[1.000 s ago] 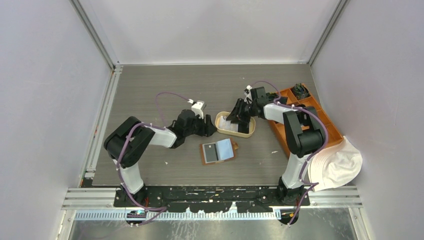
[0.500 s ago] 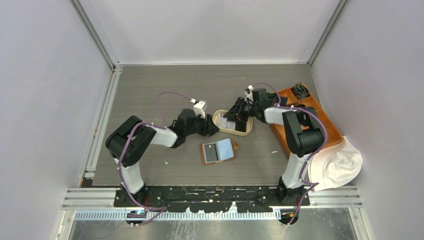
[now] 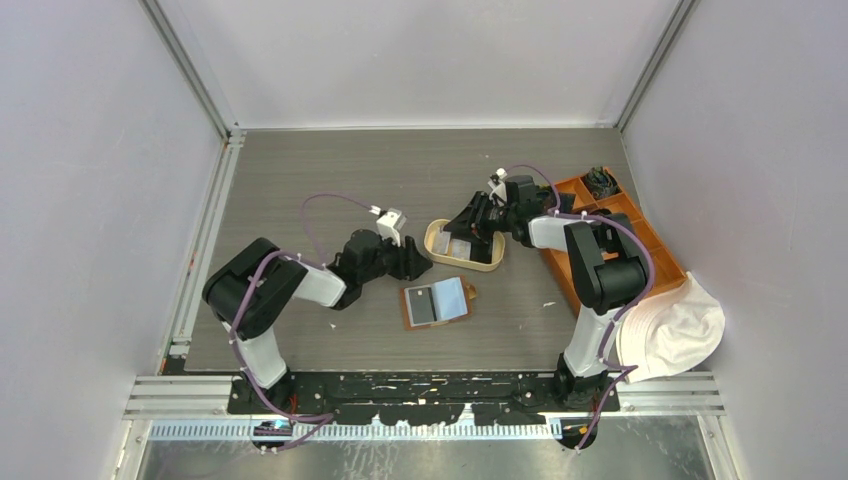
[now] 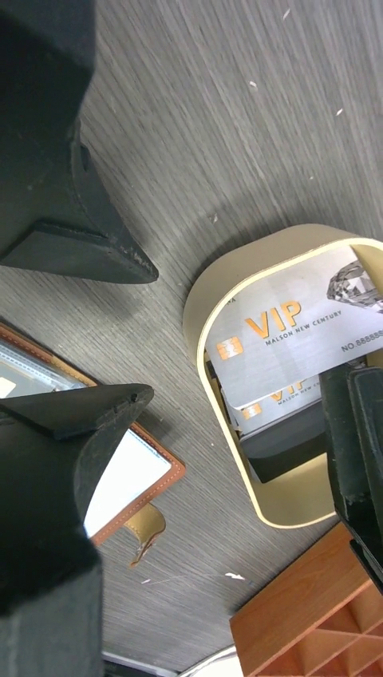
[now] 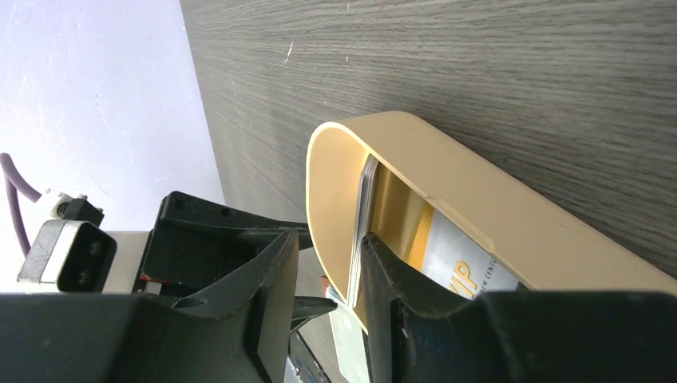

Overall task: Put the credit cards into the card holder
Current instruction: Pick up the credit card from the storage box.

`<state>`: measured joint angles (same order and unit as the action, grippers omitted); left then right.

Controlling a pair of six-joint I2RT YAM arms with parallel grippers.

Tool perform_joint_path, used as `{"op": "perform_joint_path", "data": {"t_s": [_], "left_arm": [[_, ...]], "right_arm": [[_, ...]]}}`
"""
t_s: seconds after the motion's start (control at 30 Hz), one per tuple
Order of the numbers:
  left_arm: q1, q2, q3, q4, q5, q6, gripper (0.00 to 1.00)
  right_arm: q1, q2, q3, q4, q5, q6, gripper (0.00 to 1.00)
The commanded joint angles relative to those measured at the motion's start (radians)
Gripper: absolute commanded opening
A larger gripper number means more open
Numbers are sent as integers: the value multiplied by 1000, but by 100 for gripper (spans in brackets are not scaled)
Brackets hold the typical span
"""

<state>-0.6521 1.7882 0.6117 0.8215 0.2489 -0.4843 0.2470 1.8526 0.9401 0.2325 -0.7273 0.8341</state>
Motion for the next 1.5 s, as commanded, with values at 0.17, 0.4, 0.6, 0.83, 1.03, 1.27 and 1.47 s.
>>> {"op": "perform_joint_path", "data": {"t_s": [0.17, 0.4, 0.6, 0.83, 1.03, 1.27, 1.47], "left_arm": [[19, -68, -68, 206, -60, 35, 51], [21, -61, -82, 234, -64, 32, 51], [22, -58, -86, 244, -69, 31, 50], [22, -57, -100, 266, -91, 26, 50], [26, -62, -117, 290, -116, 24, 50], [30, -68, -141, 328, -153, 18, 53], [31, -64, -158, 381, -144, 18, 58]], "right_arm": [[6, 24, 9, 80, -28, 37, 43], [6, 62, 2, 173, -61, 108, 37], [6, 60, -7, 237, -80, 147, 30], [7, 75, 2, 276, -103, 179, 29], [15, 91, 48, 207, -95, 106, 28], [21, -88, 146, -316, 158, -291, 34], [32, -20, 187, -390, 185, -305, 39]]}}
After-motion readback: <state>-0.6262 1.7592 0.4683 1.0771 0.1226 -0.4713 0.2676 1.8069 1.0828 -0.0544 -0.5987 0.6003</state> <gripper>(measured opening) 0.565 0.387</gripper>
